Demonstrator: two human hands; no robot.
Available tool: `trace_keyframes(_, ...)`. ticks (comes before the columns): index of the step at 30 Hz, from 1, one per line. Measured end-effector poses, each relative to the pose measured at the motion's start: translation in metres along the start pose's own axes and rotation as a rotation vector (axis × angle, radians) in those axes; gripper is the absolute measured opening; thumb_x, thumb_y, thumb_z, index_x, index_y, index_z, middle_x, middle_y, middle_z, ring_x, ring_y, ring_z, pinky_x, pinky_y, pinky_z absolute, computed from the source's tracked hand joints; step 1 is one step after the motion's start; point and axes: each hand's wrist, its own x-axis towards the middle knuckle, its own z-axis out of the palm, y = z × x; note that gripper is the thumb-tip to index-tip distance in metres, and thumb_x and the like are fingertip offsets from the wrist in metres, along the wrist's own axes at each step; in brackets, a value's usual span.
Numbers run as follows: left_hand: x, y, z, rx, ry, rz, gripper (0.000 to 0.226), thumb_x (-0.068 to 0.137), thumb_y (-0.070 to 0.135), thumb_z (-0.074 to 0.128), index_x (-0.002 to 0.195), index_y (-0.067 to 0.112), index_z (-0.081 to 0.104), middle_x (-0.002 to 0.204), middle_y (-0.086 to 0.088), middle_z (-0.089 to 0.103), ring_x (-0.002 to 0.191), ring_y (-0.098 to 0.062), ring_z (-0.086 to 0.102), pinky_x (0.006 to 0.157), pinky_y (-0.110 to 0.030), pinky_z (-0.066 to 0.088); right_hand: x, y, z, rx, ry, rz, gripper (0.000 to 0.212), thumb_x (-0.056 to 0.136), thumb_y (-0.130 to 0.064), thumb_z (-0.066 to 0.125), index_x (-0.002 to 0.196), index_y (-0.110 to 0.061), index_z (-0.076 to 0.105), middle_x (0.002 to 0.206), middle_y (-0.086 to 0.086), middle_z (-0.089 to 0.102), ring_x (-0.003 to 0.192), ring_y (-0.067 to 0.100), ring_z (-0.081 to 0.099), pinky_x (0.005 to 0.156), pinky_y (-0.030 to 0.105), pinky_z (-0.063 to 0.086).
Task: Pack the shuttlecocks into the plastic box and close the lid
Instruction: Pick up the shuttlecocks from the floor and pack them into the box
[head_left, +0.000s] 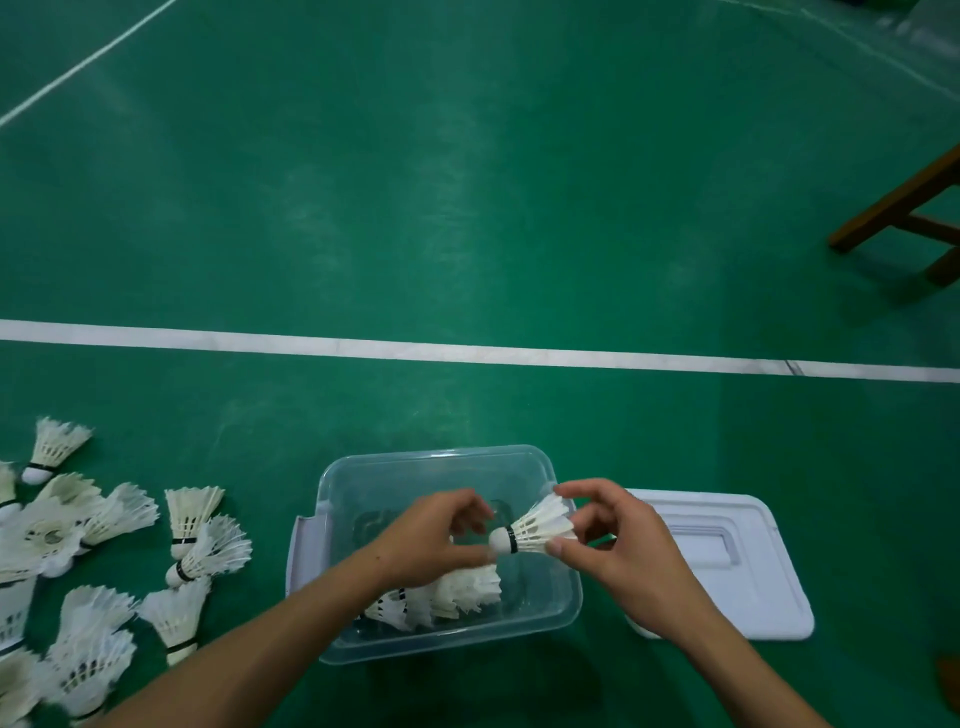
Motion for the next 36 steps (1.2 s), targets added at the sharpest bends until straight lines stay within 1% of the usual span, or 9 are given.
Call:
trace_keyframes(4,0.007,-0.006,0.020,0.328,-0.116,-0.132,0.081,0.064,0.064,0.088,0.133,0.037,0.056,0.124,0.016,0.065,0.110,-0.013,0.062,0.094,-0.040,0.053,-0.003,0.002,0.013,-0.149,0.027,-0.037,0.049,0.081,-0.015,0.086,0.118,-0.038,0.065,0.084,-0.010,0.071,0.078,0.012,0.069,0.074,0.033,0.058)
trace_keyframes(7,0.008,0.000,0.029,0.459,-0.105,-0.132,0.074,0.068,0.062,0.084,0.130,0.033,0.054,0.119,0.010,0.066,0.103,-0.018,0.062,0.084,-0.038,0.054,-0.002,-0.002,0.020,-0.263,0.042,-0.057,0.047,0.081,-0.021,0.082,0.120,-0.040,0.062,0.087,-0.018,0.070,0.081,0.009,0.069,0.075,0.038,0.058)
trace_keyframes(10,0.006,0.000,0.026,0.388,-0.112,-0.124,0.062,0.072,0.053,0.085,0.122,0.030,0.057,0.113,0.010,0.064,0.099,-0.017,0.062,0.078,-0.036,0.053,-0.002,-0.004,0.023,-0.326,0.065,-0.054,0.047,0.082,-0.025,0.079,0.121,-0.042,0.060,0.089,-0.021,0.069,0.082,0.007,0.068,0.076,0.040,0.058)
trace_keyframes(15,-0.008,-0.007,0.012,0.161,-0.064,-0.105,0.055,0.068,0.041,0.087,0.115,0.037,0.059,0.114,0.017,0.062,0.099,-0.010,0.063,0.089,-0.040,0.057,-0.006,-0.009,0.028,-0.544,0.075,-0.083,0.049,0.085,-0.035,0.073,0.127,-0.047,0.049,0.094,-0.024,0.067,0.089,0.004,0.065,0.074,0.035,0.056)
trace_keyframes(20,-0.023,-0.011,0.003,0.026,-0.017,-0.063,0.053,0.069,0.033,0.090,0.111,0.039,0.058,0.112,0.019,0.064,0.095,-0.005,0.066,0.084,-0.034,0.060,-0.003,-0.018,0.042,-0.756,-0.010,-0.141,0.054,0.094,-0.034,0.067,0.141,-0.039,0.040,0.112,-0.016,0.070,0.102,0.015,0.067,0.077,0.035,0.052)
trace_keyframes(24,-0.027,-0.010,0.001,0.026,-0.007,-0.026,0.053,0.070,0.032,0.089,0.114,0.037,0.059,0.113,0.019,0.064,0.097,-0.003,0.064,0.086,-0.032,0.058,0.005,-0.015,0.065,-0.750,-0.158,-0.120,0.066,0.092,-0.032,0.073,0.146,-0.038,0.036,0.113,-0.012,0.073,0.106,0.019,0.067,0.083,0.039,0.055)
trace_keyframes(31,-0.020,-0.016,0.017,0.088,-0.007,-0.048,0.053,0.069,0.037,0.085,0.117,0.040,0.063,0.116,0.022,0.063,0.103,-0.002,0.061,0.093,-0.037,0.055,0.013,-0.002,0.075,-0.735,-0.264,-0.023,0.078,0.086,-0.026,0.082,0.148,-0.033,0.036,0.112,0.002,0.073,0.102,0.025,0.069,0.087,0.045,0.058)
trace_keyframes(34,-0.014,-0.014,0.025,0.153,-0.033,-0.060,0.053,0.071,0.042,0.083,0.121,0.044,0.064,0.117,0.025,0.064,0.104,-0.003,0.062,0.092,-0.041,0.056,0.015,-0.009,0.062,-0.776,-0.324,-0.021,0.071,0.087,-0.028,0.081,0.146,-0.028,0.043,0.119,0.006,0.070,0.107,0.026,0.068,0.092,0.045,0.058)
trace_keyframes(36,-0.010,-0.011,0.029,0.225,-0.060,-0.072,0.050,0.074,0.044,0.081,0.122,0.045,0.064,0.118,0.025,0.064,0.105,-0.004,0.062,0.091,-0.040,0.057,0.017,-0.017,0.044,-0.754,-0.264,-0.036,0.062,0.089,-0.028,0.079,0.143,-0.031,0.049,0.121,0.000,0.071,0.109,0.021,0.068,0.095,0.042,0.057)
